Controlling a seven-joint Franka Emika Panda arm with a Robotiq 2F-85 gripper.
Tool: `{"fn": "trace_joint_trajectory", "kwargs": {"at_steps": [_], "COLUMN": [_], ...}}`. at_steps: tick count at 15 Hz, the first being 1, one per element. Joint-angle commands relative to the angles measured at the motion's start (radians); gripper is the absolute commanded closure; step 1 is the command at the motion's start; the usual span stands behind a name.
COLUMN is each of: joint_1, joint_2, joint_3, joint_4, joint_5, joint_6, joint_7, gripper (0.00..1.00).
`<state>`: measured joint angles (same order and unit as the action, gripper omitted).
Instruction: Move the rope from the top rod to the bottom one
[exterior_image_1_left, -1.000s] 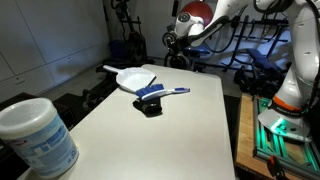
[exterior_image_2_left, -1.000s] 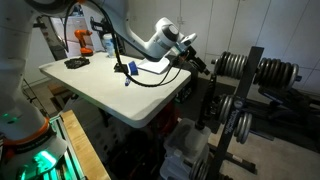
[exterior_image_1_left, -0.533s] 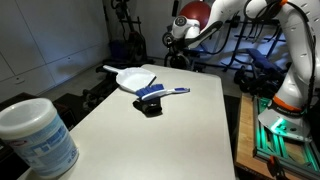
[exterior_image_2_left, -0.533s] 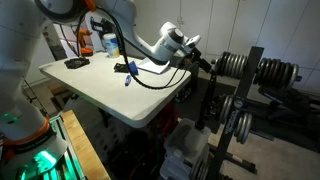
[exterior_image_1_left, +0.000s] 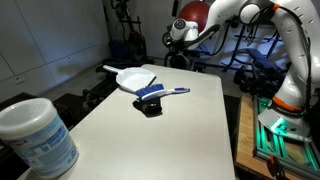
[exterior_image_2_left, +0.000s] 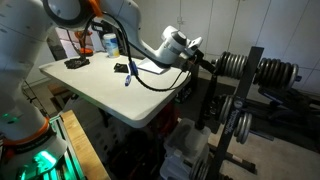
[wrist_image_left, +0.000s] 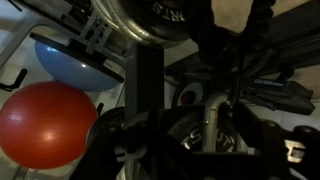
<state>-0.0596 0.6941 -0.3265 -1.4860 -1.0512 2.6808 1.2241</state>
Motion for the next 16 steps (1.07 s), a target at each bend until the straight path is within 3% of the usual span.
{"fn": "trace_joint_trajectory", "kwargs": {"at_steps": [1, 3, 6, 8, 16], "joint_1": [0.008, 0.009, 0.009, 0.009, 0.004], "joint_2": [0.04, 0.046, 0.047, 0.043, 0.047], "joint_3": [-0.018, -0.02, -0.015, -0.007, 0.02], "joint_4": [0.036, 0.036, 0.04, 0.037, 0.043], "joint_5": [-0.029, -0.03, -0.027, -0.017, 0.021], "joint_6": [0.03, 0.03, 0.032, 0.027, 0.008], "joint_7": [0.056, 0.068, 0.072, 0.067, 0.048], "gripper": [0.43, 0.49, 0.15, 0.0, 0.01]}}
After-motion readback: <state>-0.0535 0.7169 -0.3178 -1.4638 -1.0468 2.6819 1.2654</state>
